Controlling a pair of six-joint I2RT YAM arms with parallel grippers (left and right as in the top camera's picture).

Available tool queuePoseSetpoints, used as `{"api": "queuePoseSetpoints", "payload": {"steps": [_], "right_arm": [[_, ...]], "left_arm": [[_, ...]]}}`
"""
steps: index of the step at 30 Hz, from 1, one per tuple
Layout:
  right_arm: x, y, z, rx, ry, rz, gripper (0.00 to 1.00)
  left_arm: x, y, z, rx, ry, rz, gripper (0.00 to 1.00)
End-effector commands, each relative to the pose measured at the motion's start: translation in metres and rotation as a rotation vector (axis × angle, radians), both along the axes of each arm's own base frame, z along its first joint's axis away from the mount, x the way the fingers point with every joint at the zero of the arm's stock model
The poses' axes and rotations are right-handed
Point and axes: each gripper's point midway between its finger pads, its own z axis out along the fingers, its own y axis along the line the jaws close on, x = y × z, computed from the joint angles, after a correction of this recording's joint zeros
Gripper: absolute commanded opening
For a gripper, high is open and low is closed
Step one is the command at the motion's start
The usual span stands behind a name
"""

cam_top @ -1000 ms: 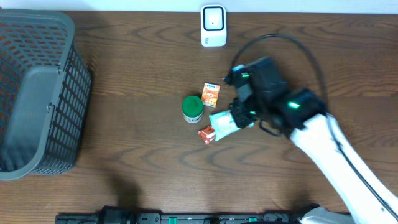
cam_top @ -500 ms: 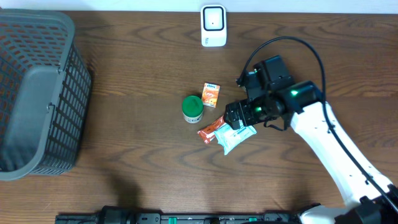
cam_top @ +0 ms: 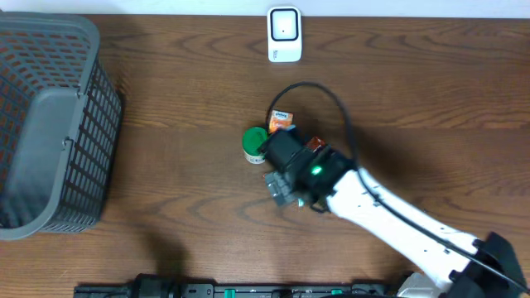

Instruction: Scan the item barcode

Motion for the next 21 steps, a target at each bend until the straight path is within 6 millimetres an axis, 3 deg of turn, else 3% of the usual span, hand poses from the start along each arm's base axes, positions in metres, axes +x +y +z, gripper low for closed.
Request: {"api": "queuePoseSetpoints", "payload": {"steps": [1, 5, 11, 21], "right_arm": [[0.013, -0.007, -0.015, -0.126, -0.094, -0.04, 0.99], [0.013, 0.007, -0.041, -0.157, -0.075, -0.001, 0.89], [0.008, 0.001, -0.078, -0.242, -0.009, -0.008, 0.8], [0.011, -0.005, -0.093, -0.299, -0.006, -0.01, 0.76]], "left_arm": [[-0.002, 0.0, 0.0, 0.012, -0.003, 0.013, 0.93], [-0.002, 0.0, 0.0, 0.012, -0.004, 0.013, 0.93], [-0.003, 0.0, 0.001, 0.012, -0.007, 0.013, 0.94], [-0.003, 0.0, 0.001, 0.012, -0.006, 0.013, 0.93]]}}
